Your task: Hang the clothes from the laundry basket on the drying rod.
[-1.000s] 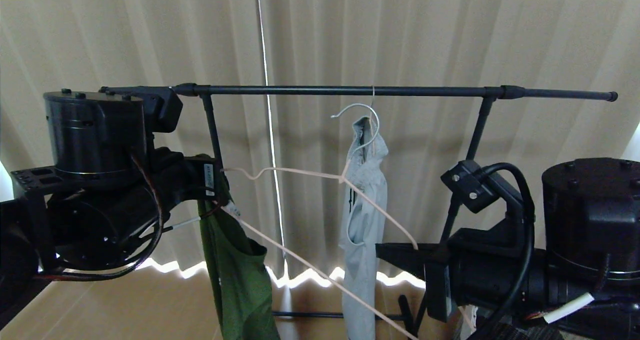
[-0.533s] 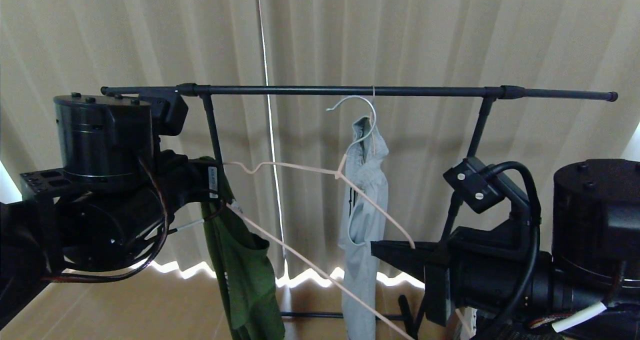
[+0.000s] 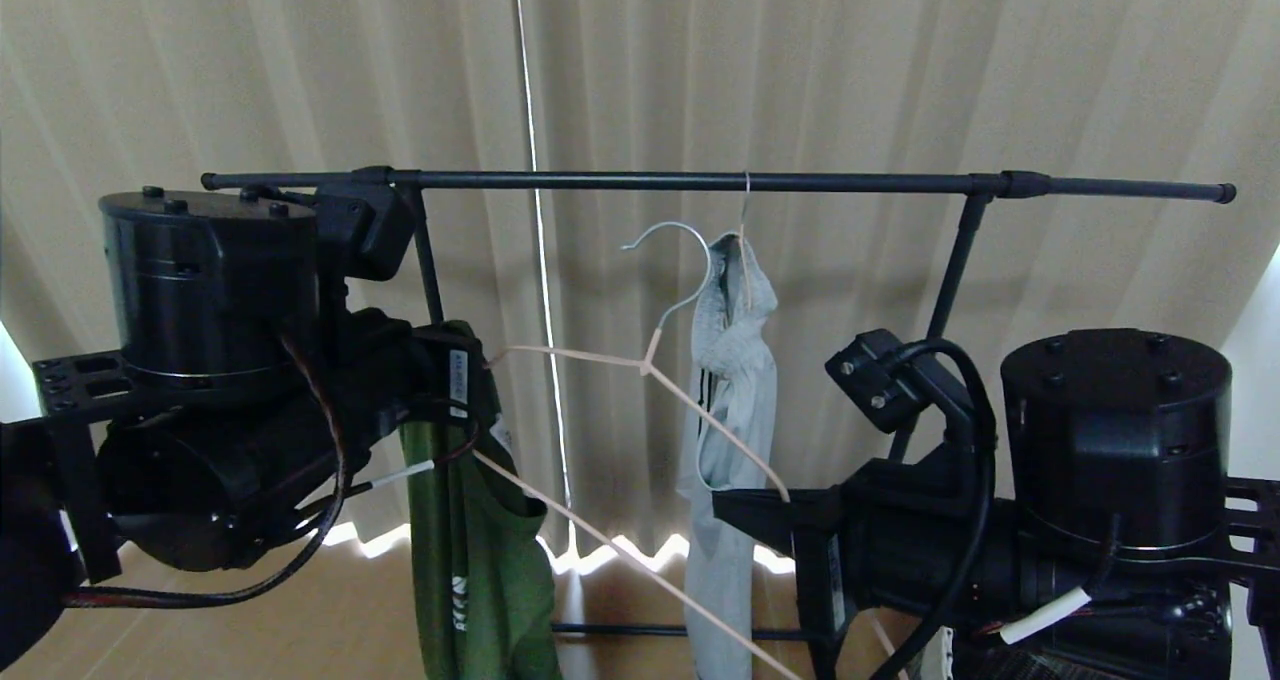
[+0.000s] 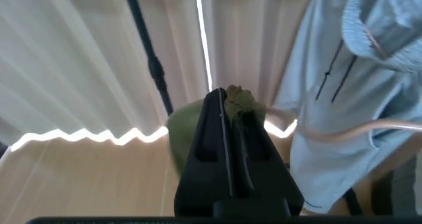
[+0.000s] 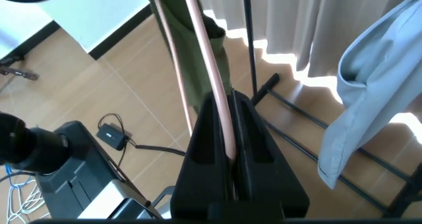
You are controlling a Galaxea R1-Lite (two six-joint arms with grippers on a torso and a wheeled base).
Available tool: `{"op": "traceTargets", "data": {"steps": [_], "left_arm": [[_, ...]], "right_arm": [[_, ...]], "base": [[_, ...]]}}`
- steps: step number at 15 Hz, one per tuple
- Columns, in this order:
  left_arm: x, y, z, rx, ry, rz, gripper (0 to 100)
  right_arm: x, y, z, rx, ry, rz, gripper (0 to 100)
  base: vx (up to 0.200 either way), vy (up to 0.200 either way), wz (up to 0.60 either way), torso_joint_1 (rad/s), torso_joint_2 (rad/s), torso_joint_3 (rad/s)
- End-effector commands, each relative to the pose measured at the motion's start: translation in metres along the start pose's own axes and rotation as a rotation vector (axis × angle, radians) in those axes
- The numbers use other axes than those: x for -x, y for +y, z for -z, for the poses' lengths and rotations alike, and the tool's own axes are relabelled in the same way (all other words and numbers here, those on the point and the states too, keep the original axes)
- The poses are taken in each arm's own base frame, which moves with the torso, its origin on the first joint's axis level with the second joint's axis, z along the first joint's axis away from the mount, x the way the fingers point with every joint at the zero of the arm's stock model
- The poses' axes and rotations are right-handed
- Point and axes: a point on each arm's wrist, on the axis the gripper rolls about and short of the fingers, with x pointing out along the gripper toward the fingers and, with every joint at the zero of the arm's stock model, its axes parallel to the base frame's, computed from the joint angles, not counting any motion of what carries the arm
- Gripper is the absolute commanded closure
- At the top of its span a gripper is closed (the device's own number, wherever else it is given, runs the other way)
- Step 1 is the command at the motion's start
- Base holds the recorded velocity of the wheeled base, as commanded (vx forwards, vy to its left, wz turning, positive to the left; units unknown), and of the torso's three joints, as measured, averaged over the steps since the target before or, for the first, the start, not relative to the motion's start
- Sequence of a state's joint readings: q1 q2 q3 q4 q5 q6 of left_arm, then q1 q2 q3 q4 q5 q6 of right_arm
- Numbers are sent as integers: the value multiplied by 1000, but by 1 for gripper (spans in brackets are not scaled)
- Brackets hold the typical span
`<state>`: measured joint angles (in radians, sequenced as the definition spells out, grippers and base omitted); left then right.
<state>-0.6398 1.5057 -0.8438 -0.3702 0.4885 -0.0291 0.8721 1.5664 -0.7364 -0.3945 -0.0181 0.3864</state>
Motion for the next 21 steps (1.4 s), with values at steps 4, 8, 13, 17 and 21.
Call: {"op": "traceTargets", "data": {"steps": [4, 8, 13, 17, 21], "left_arm": [[24, -10, -5, -3, -37, 279, 100], [42, -11, -16, 5, -94, 556, 100], [51, -30, -26, -6, -127, 658, 100], [56, -34, -22, -14, -117, 680, 100], [68, -23, -8, -36, -107, 678, 100]], "right_arm": [[-4, 0, 1, 0, 8, 1, 100], [-8, 1, -2, 0, 4, 1, 100], [-15, 0, 1, -1, 22, 10, 100], [-13, 2, -1, 1, 12, 3, 100], [-13, 6, -10, 0, -20, -8, 100]], "base": [[0, 0, 0, 0, 0, 0], [0, 0, 0, 0, 0, 0], [0, 0, 0, 0, 0, 0], [0, 0, 0, 0, 0, 0], [0, 0, 0, 0, 0, 0]]}}
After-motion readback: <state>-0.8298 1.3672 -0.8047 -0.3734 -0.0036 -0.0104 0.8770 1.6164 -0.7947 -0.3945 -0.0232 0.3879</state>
